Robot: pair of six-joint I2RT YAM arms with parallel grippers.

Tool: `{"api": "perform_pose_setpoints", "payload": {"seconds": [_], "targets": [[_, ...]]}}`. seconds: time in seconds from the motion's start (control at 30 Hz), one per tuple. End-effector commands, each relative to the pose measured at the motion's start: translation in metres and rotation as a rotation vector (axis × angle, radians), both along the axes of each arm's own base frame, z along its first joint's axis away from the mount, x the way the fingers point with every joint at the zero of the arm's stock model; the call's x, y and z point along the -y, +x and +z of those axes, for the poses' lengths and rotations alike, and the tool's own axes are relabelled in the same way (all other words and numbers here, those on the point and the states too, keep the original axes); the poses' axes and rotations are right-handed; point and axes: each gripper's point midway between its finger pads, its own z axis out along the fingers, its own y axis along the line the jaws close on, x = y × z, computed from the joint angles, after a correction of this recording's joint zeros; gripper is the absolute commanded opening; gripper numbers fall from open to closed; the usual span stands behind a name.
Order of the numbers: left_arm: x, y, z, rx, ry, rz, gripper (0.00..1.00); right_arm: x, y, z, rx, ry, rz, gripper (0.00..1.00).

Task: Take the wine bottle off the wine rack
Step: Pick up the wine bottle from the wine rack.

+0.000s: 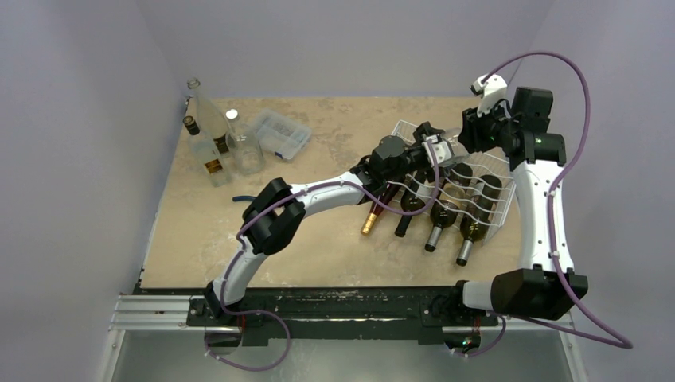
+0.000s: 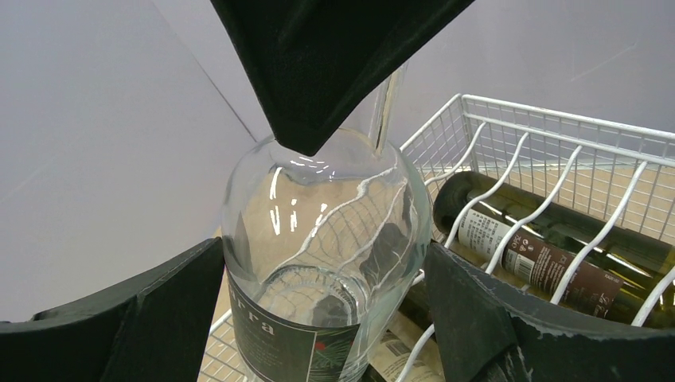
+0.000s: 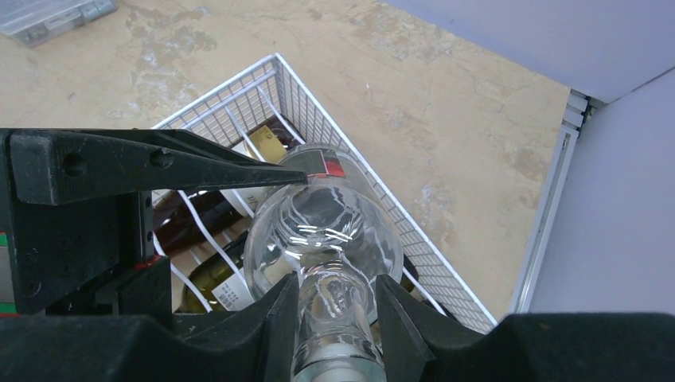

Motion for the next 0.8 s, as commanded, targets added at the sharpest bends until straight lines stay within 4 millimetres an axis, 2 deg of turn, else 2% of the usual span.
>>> {"api": "perform_pose_setpoints", "payload": {"seconds": [0.0, 0.13, 0.23, 0.43, 0.77], "targets": [[-0.001, 0.012, 0.018, -0.047, -0.086, 0.052, 0.84, -0.005, -0.02, 0.01, -0.03, -0.011, 0.013, 0.31], [-0.001, 0.011, 0.018, -0.047, -0.085, 0.051, 0.84, -0.01, -0.022, 0.012, -0.025, -0.003, 0.042, 0.15], [-0.004, 0.012, 0.022, -0.039, -0.09, 0.059, 0.85, -0.017, -0.022, 0.026, 0.01, 0.015, 0.079, 0.02], [-0.009, 0.011, 0.036, -0.015, -0.113, 0.07, 0.91, -0.027, -0.019, 0.056, 0.07, 0.029, 0.127, 0.0], [-0.021, 0.003, 0.058, 0.015, -0.147, 0.075, 0.93, -0.054, -0.024, 0.07, 0.094, 0.027, 0.199, 0.0]]}}
